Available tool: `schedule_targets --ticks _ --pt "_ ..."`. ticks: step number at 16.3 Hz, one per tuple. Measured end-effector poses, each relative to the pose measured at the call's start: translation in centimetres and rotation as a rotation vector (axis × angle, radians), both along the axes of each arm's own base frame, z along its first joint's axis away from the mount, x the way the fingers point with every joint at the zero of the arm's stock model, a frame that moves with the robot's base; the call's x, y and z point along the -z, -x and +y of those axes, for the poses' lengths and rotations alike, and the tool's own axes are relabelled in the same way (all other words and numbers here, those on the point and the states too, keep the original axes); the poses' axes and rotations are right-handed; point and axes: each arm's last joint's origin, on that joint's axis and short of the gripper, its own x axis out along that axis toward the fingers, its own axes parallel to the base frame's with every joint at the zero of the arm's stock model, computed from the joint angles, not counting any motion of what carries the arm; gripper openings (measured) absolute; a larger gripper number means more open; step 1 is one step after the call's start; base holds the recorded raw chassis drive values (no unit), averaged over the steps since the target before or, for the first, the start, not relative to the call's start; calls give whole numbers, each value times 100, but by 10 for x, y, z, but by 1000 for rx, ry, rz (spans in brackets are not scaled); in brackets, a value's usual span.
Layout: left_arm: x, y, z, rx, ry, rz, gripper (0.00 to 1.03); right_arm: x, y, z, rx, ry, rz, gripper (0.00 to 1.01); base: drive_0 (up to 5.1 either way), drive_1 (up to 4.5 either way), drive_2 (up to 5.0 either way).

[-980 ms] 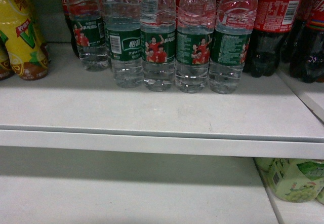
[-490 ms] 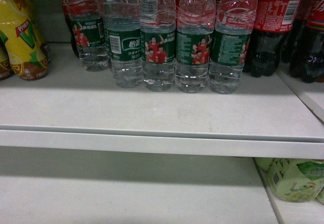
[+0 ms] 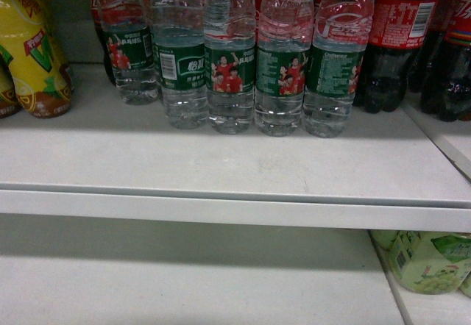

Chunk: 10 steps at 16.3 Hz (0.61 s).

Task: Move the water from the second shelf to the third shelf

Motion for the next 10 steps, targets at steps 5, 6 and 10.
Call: schedule_targets --ticks 5,6,10 --pt "0 0 0 -3 0 -3 98 0 0 0 0 0 -1 44 0 0 0" --pt "0 0 0 -1 0 -1 98 0 0 0 0 -1 -1 44 0 0 0" --pt "0 0 0 0 0 -2 98 -1 0 0 -1 -4 -5 44 0 0 0"
